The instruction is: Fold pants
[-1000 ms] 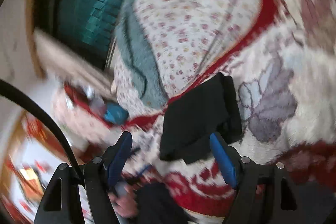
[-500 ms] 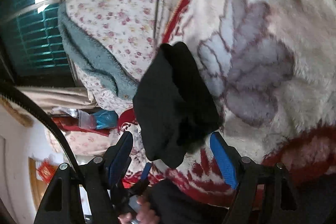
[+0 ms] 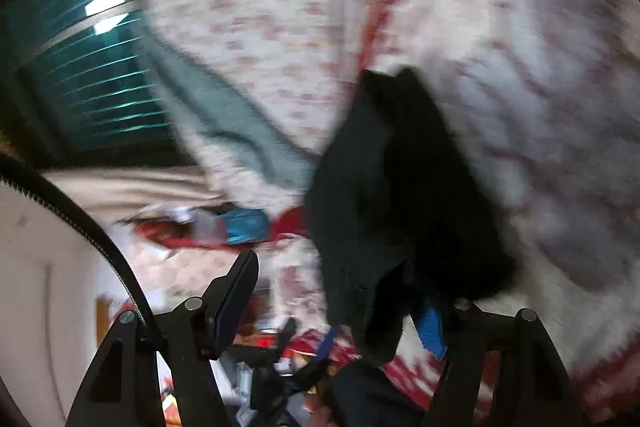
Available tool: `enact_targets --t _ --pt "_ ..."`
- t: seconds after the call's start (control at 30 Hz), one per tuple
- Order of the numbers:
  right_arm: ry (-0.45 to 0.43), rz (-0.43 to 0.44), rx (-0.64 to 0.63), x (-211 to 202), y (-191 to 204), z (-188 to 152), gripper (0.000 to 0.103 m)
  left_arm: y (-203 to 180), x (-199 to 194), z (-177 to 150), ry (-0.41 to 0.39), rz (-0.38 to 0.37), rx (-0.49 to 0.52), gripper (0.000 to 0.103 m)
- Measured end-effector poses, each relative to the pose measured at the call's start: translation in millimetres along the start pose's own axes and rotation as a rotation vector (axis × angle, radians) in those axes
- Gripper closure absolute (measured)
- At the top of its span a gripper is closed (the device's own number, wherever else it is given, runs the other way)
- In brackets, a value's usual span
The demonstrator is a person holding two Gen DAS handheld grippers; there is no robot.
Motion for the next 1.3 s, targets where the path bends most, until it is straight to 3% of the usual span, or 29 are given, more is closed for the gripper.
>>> enact_targets --t 0.03,0.13,0.17,0.2,0.3,0.4,0.47,0.53,0.6,0.67,0.73,0.9,1.03,1.17,1.23,1.3 --pt "0.001 0.007 -0.051 0 4 -1 0.035 0 0 0 0.0 0.001 0.0 0.007" --pt "0.024 -0.112 -0.05 8 -11 -4 0.06 0 0 0 0.002 -0.001 -0.003 0.007" --pt "0.031 -0.175 -0.05 11 -17 -5 0.073 0 0 0 0.0 -0.001 -0.003 0.007" --pt "0.031 -0.206 -0.053 13 -20 -5 0.078 0 0 0 0.001 -0.002 -0.006 0.007" --pt "-0.001 -0.231 -0.156 13 -10 -9 0.08 0 0 -1 0.004 -0.003 -0.011 0.007" --pt "-0.059 -0.184 -0.292 12 25 -8 0.081 0 0 -2 0.003 -0.005 -0.011 0.007" --pt "-0.083 -0.199 -0.336 12 41 -4 0.081 0 1 -3 0.005 -0.012 -0.019 0.007" --pt "-0.041 -0.289 -0.315 21 35 0 0.081 2 0 -4 0.007 -0.02 -0.031 0.007" --pt "-0.008 -0.444 -0.315 31 27 3 0.087 5 -1 -5 0.012 -0.03 -0.045 0.007" --pt "0.024 -0.525 -0.361 36 46 8 0.088 6 -1 -5 0.013 -0.029 -0.042 0.007" --pt "0.054 -0.59 -0.521 40 96 13 0.089 12 -2 -5 0.017 -0.038 -0.055 0.007" --pt "0.073 -0.828 -0.97 40 270 19 0.09 25 -5 -4 0.027 -0.071 -0.125 0.007" --pt "0.051 -1.095 -1.261 31 397 29 0.09 21 -6 -4 0.023 -0.069 -0.111 0.007" --pt "-0.091 -1.445 -1.512 9 493 40 0.09 19 -5 -5 0.026 -0.066 -0.103 0.007" --pt "-0.212 -1.53 -1.577 -9 537 42 0.09 18 -5 -5 0.025 -0.066 -0.11 0.007" --pt "-0.256 -1.546 -1.6 -21 560 42 0.09 18 -5 -5 0.026 -0.068 -0.117 0.007"
Point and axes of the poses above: each gripper's, at about its wrist camera, not at the fingertips, and x roughly the way its jaws point, y to its left, z to its top, the point moved 5 cm from there along x, roughly the way its jaws point, and after that the axes turned 6 degrees about z, right-handed, at the moved point
